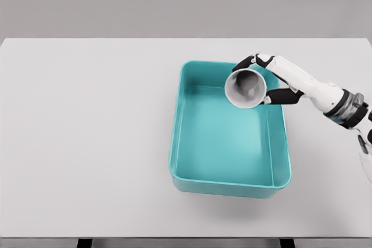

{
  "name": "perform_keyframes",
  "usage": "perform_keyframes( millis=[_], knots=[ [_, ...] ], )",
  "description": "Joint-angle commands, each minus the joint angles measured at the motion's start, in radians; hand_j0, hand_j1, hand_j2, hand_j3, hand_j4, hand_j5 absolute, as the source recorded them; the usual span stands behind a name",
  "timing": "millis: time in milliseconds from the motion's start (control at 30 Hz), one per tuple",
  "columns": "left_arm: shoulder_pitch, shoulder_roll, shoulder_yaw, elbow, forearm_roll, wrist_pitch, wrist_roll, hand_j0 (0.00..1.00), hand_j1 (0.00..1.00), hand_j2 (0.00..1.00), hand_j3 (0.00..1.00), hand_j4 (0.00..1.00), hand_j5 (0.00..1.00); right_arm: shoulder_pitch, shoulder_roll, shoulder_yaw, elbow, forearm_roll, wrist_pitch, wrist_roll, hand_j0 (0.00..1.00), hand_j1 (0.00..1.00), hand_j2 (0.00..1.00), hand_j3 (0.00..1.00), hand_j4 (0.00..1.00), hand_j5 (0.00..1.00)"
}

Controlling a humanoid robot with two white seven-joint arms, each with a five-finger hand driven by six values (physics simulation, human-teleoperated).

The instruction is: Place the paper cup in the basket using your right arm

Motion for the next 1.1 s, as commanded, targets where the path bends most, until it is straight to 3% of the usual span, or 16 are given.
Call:
perform_keyframes(
  millis=[0,767,800,833,867,933,1067],
  knots=[
    [0.000,0.000,0.000,0.000,-0.001,0.000,0.000,1.00,1.00,1.00,1.00,1.00,1.00,0.000,-0.006,0.031,-0.002,0.015,0.001,-0.001,0.48,0.48,0.48,0.48,0.48,0.48],
    [0.000,0.000,0.000,0.000,0.000,0.000,0.000,1.00,1.00,1.00,1.00,1.00,1.00,-0.014,-0.006,0.159,-0.002,0.264,0.001,-0.001,0.48,0.48,0.48,0.48,0.48,0.48],
    [0.000,0.000,0.000,0.000,-0.001,0.000,0.000,1.00,1.00,1.00,1.00,1.00,1.00,-0.014,-0.006,0.163,-0.002,0.265,0.001,-0.001,0.50,0.50,0.50,0.50,0.50,0.50],
    [0.000,0.000,0.000,0.000,0.000,0.000,0.000,1.00,1.00,1.00,1.00,1.00,1.00,-0.012,-0.006,0.166,-0.002,0.265,0.001,-0.001,0.61,0.61,0.61,0.61,0.61,0.61],
    [0.000,0.000,0.000,0.000,0.000,0.000,0.000,1.00,1.00,1.00,1.00,1.00,1.00,-0.012,-0.006,0.166,-0.004,0.265,0.001,-0.001,0.78,0.78,0.78,0.78,0.78,0.78],
    [0.000,0.000,0.000,0.000,0.000,0.000,0.001,1.00,1.00,1.00,1.00,1.00,1.00,-0.012,-0.006,0.169,-0.013,0.265,0.001,-0.001,0.93,0.93,0.93,0.93,0.93,0.93],
    [0.000,0.000,0.000,0.000,0.000,0.000,0.000,1.00,1.00,1.00,1.00,1.00,1.00,-0.012,-0.007,0.169,-0.016,0.265,0.001,-0.001,0.95,0.95,0.95,0.95,0.95,0.95]
  ],
)
